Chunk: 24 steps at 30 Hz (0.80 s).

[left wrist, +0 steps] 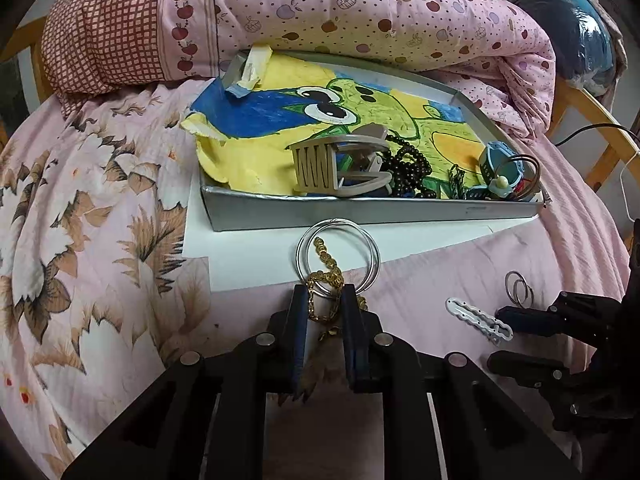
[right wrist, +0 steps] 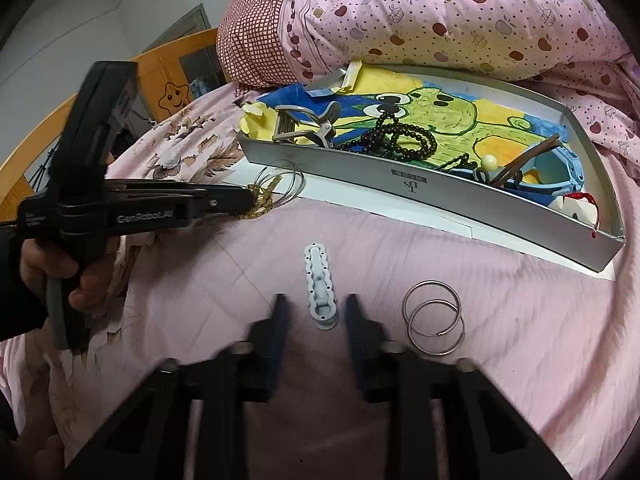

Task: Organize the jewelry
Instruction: 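Grasp the gold chain with the left tool while the right tool grasps the white keychain, then carry the gold chain and white keychain into the tray while both tools open to release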

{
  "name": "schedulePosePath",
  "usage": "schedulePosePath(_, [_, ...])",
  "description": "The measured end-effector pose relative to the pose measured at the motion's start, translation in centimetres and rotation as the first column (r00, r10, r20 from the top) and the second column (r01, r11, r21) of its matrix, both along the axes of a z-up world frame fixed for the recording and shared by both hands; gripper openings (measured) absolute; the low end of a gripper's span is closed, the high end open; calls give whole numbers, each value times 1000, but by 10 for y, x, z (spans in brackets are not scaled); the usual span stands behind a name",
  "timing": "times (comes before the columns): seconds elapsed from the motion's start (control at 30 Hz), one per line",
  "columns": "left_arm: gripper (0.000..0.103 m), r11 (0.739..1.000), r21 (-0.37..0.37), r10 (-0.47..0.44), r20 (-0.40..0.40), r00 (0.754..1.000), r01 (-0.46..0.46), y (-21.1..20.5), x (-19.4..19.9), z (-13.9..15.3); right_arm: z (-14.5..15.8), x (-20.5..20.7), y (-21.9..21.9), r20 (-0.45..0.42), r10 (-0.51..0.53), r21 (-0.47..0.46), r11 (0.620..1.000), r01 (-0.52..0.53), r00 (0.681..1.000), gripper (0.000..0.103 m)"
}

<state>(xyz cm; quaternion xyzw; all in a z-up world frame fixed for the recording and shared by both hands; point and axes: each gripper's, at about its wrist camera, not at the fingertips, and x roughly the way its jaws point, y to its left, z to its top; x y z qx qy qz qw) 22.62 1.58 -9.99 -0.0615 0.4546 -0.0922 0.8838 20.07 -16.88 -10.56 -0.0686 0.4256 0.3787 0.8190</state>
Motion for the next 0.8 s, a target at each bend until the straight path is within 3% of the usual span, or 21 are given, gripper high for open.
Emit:
schedulePosePath(0.07, [0,1000,3,13,1,1000,-13,-1,-4,2,-1,0,-1,-3,-4,-2,1000,4,1000,15])
schedulePosePath(0.47, [0,1000,-21,10,-23,1000,-10,-12,-42,12,11,-21,1,49,10,-29,1000,-9,999,14])
schedulePosePath(0.8, [0,999,-41,-8,12,1000,9,-18,-78,49,39,-40,-6,141,-10,-18,1000,13,990,14])
